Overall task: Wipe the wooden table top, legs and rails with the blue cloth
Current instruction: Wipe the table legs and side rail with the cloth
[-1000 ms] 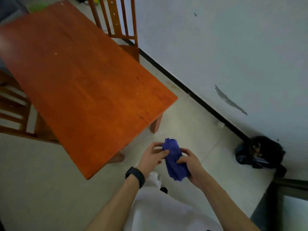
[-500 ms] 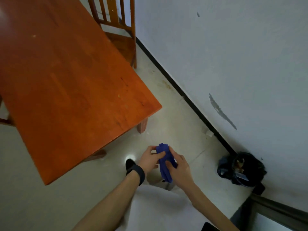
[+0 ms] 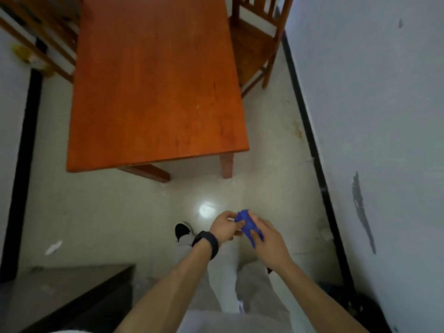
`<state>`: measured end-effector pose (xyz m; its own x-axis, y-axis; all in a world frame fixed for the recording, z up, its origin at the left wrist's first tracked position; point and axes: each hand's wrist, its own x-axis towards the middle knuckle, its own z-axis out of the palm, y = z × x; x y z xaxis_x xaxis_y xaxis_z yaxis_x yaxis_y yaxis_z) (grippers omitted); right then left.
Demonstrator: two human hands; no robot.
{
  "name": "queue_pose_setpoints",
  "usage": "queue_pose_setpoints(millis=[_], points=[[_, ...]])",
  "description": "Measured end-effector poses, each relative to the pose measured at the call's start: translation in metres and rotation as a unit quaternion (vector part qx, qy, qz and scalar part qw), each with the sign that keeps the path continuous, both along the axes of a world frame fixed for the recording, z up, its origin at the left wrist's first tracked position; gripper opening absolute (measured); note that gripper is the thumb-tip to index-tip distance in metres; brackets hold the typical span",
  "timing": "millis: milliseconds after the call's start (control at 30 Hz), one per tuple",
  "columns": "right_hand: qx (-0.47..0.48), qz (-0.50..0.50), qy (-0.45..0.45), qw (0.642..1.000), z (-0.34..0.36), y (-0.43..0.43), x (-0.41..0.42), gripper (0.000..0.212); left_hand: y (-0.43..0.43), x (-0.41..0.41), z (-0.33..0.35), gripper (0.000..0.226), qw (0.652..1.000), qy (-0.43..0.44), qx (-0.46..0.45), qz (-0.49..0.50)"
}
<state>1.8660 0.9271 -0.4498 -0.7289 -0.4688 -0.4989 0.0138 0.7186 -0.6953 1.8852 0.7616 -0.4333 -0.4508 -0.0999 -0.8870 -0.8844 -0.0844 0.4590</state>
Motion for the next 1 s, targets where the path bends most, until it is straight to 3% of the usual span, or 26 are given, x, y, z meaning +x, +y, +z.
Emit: queue_pose_setpoints(millis=[133, 333, 600, 767, 833, 933, 967, 1000], points=[[0.007, 0.012, 0.023, 1.0, -0.031, 0.01, -0.024, 0.054, 0.001, -0.012, -0.031, 0.025, 0.996, 0.01, -0.083, -0.011], [0.002, -0.063, 0.027, 0.998, -0.091, -0.01, -0.054, 0.053, -0.036, -0.034, -0.068, 0.034, 0.982, 0.049, -0.179, -0.036], [-0.08, -0.118, 0.188, 0.972, -0.188, -0.068, -0.098, 0.057, -0.083, -0.098, -0.154, 0.049, 0.954, 0.161, -0.252, 0.004], [-0.108, -0.041, 0.34, 0.933, -0.207, -0.115, -0.141, 0.076, -0.093, -0.124, -0.22, 0.049, 0.935, 0.252, -0.235, 0.078], [-0.103, 0.006, 0.413, 0.905, -0.226, -0.129, -0.161, 0.062, -0.092, -0.13, -0.242, 0.047, 0.929, 0.289, -0.194, 0.123], [-0.086, 0.016, 0.414, 0.906, -0.278, -0.138, -0.175, 0.038, -0.089, -0.135, -0.274, 0.049, 0.91, 0.334, -0.175, 0.173], [-0.084, 0.035, 0.408, 0.909, -0.309, -0.132, -0.178, 0.04, -0.087, -0.138, -0.284, 0.049, 0.9, 0.352, -0.189, 0.176], [-0.058, 0.073, 0.413, 0.906, -0.34, -0.124, -0.18, 0.057, -0.085, -0.14, -0.293, 0.049, 0.89, 0.37, -0.201, 0.176]])
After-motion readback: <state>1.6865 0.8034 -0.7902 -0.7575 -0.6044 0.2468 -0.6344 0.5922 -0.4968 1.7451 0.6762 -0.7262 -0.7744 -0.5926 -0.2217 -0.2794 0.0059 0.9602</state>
